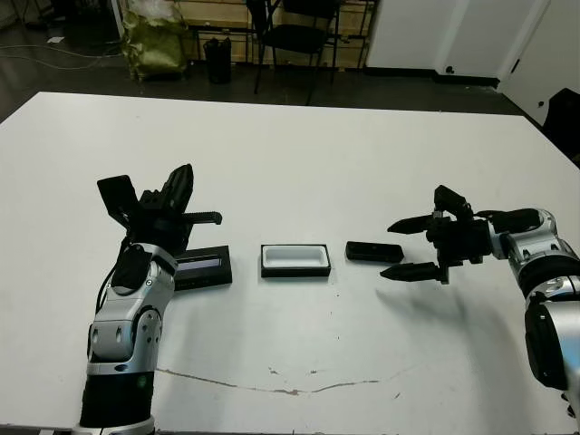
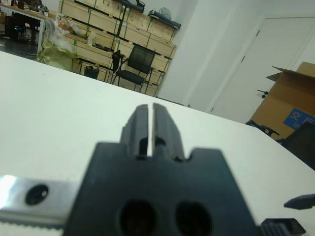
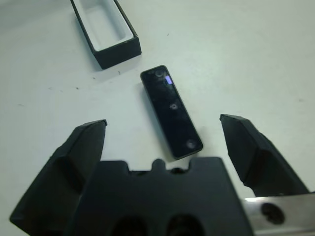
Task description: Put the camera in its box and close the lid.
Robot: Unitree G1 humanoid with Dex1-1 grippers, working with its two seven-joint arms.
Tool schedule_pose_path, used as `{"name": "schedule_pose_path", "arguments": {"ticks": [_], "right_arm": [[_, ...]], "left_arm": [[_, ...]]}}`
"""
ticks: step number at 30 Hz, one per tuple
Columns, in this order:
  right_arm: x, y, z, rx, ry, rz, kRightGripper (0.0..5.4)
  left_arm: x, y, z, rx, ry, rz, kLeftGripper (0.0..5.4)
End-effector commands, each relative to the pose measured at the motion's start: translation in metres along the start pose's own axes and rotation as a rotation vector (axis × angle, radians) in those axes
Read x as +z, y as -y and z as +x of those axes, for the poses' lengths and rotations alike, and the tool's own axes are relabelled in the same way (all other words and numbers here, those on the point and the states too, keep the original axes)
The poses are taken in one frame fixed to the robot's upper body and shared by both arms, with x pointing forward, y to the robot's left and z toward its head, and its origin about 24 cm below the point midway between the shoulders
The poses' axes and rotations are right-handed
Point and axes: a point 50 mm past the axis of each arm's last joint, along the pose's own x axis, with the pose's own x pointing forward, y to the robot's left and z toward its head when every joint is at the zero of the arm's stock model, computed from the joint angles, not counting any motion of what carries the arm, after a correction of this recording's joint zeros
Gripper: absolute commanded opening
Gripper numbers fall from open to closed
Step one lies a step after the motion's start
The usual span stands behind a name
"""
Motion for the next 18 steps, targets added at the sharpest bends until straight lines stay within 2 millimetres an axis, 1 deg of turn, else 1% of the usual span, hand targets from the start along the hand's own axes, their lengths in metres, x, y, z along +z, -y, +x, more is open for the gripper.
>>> {"name": "schedule_pose_path", "arguments": {"ticks": [1,4,5,6,7,9,10,12,16,18], "right_arm": [[0.014,0.008,-0.01,-0.054,-0.072,-0.062,4.45],[0.011,0.007,-0.01,-0.046,-0.052,-0.019,3.75],[0.009,0.008,-0.009,-0.069,-0.089,-0.028,3.68],[0.005,0.008,-0.008,-0.088,-0.116,-0.032,3.7],[0.002,0.007,-0.007,-0.08,-0.099,-0.027,3.82],[-0.003,0.003,-0.004,-0.061,-0.039,0.005,4.24],[-0.003,0.004,-0.003,-0.076,-0.049,0.002,4.48],[-0.002,0.007,-0.004,-0.106,-0.1,-0.004,4.52],[-0.001,0.01,-0.005,-0.15,-0.187,-0.026,3.87],[0.0,0.013,-0.005,-0.18,-0.257,-0.066,3.52]], "left_arm": [[-0.003,-0.002,0.0,0.014,-0.021,0.005,0.0],[-0.003,-0.003,-0.001,0.013,-0.021,0.004,0.0],[-0.003,-0.003,-0.001,0.012,-0.02,0.005,0.0],[-0.003,-0.003,0.0,0.01,-0.018,0.005,0.0],[-0.003,-0.003,-0.001,0.009,-0.017,0.005,0.0],[-0.004,-0.002,-0.001,0.01,-0.017,0.004,0.0],[-0.004,-0.002,-0.001,0.011,-0.017,0.004,0.0],[-0.003,-0.002,-0.001,0.009,-0.016,0.003,0.0],[-0.003,-0.002,-0.001,0.013,-0.015,0.003,0.0],[-0.003,-0.002,-0.001,0.016,-0.016,0.004,0.0]]}}
